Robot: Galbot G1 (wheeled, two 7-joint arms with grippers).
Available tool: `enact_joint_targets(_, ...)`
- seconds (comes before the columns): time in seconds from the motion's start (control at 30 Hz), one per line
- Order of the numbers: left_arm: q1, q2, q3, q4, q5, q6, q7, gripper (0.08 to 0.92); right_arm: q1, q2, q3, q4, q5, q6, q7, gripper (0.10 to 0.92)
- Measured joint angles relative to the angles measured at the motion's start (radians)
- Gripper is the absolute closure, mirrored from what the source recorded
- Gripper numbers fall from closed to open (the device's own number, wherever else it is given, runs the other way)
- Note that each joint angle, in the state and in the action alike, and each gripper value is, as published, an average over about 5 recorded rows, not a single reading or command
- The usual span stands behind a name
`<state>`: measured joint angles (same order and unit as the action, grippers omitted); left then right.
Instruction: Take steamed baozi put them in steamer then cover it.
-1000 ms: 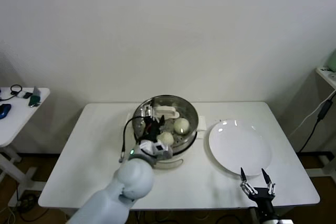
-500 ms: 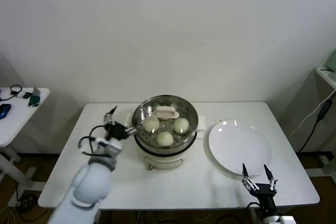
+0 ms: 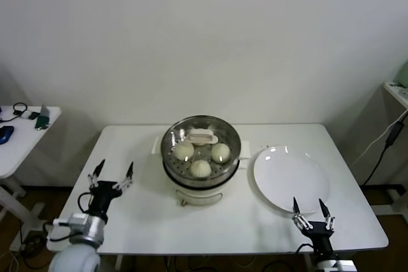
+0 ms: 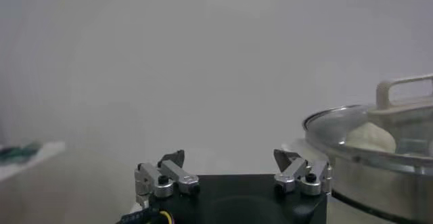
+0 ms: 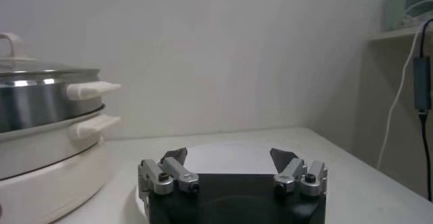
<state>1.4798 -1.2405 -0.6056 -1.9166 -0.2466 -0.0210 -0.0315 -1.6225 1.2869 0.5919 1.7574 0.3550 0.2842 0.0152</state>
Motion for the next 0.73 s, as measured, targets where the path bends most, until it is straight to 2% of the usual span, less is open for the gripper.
enact_joint_targets(0.3,0.072,-0.037,0.005,0.084,-0.049,-0.167,-0.003,0.177,0.006,-0.008,-0.007,-0.014,0.000,-0.003,-0.008,0.203)
enact_joint_targets(0.73,0.106,-0.052,0.004,0.109,-0.073,-0.244,0.000,0.177,0.009,-0.011,-0.010,-0.021,-0.001,-0.007,-0.010,0.203)
